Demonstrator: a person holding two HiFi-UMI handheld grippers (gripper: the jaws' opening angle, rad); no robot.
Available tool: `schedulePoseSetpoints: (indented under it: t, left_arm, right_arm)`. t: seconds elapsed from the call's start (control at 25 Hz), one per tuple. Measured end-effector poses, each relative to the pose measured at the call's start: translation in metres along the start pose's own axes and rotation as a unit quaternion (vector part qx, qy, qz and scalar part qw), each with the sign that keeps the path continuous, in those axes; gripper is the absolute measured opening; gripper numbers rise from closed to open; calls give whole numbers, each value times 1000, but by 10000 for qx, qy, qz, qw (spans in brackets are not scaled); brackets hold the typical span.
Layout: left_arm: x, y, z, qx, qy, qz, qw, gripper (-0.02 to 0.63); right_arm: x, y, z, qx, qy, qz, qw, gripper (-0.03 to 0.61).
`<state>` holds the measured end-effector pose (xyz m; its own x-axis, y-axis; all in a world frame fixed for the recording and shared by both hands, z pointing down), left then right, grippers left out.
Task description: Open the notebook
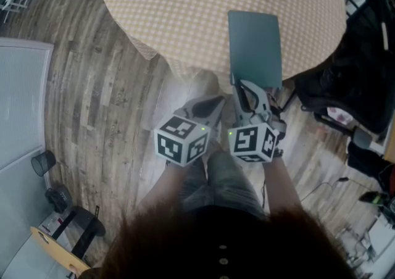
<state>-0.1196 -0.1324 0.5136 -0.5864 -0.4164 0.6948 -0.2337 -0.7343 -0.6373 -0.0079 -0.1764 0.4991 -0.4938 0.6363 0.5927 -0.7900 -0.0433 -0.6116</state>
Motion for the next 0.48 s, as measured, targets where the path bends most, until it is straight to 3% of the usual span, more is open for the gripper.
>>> schedulePoseSetpoints:
  t: [0.48]
  left_arm:
    - [-6,16,-3,40,-135,200,9997,8]
  right_arm:
    - [-19,5,-8,61,115,1176,9930,34]
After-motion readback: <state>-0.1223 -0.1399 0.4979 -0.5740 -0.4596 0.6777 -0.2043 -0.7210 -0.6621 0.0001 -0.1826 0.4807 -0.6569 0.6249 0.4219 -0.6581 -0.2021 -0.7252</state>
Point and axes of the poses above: the fingertips, and each gripper's own axes: z forward along the fingers, x to its left, y out of its top, the point moved 9 cm from there along -z, backward along the fingers, and after that the axes turned 14 degrees about -y, right-handed, at the moved point
